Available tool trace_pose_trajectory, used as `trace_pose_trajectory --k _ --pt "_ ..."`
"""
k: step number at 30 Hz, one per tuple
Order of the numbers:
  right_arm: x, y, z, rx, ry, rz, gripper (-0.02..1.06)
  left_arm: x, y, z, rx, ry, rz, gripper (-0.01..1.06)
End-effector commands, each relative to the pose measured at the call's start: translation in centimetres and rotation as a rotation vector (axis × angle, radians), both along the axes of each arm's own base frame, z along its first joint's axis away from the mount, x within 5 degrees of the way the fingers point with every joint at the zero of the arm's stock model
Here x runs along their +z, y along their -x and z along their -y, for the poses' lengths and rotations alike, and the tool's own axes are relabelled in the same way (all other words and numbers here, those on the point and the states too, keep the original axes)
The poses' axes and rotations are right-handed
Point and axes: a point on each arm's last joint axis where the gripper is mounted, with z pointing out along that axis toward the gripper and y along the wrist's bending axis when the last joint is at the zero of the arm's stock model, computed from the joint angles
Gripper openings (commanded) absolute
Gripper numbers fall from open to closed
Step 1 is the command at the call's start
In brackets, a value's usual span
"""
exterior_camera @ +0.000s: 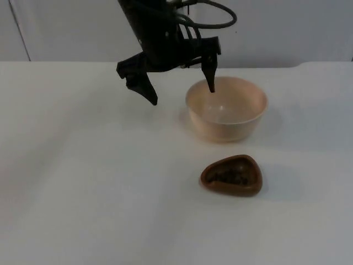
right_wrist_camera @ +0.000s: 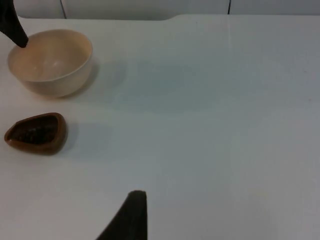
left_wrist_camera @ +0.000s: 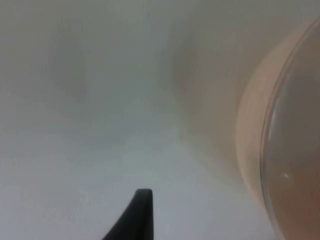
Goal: Pick up the bowl with the left hand and pour the coffee beans from the cup into the bowl with the right hand.
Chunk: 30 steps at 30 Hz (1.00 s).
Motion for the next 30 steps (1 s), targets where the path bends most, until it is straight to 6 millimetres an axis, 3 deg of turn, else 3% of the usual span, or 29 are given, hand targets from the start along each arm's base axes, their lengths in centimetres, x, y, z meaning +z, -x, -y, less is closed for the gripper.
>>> trace_pose_trajectory --k 1,11,17,30 --pt "0.0 0.0 0.0 -0.009 0.0 0.009 1.05 0.0 -0.2 0.5 0.019 0.032 0.017 1.01" --pt "0.0 0.0 0.0 -0.009 0.0 0.009 1.05 -2.8 -0.7 0.8 0.037 0.038 0.004 1.01" --pt "0.0 0.0 0.0 -0.009 0.0 0.009 1.05 -3.3 -0.8 0.8 0.038 0.038 0.011 1.0" --pt "0.0 0.0 0.0 -0.009 0.0 0.009 1.05 -3.8 -1.0 0.8 0.042 0.04 0.018 0.83"
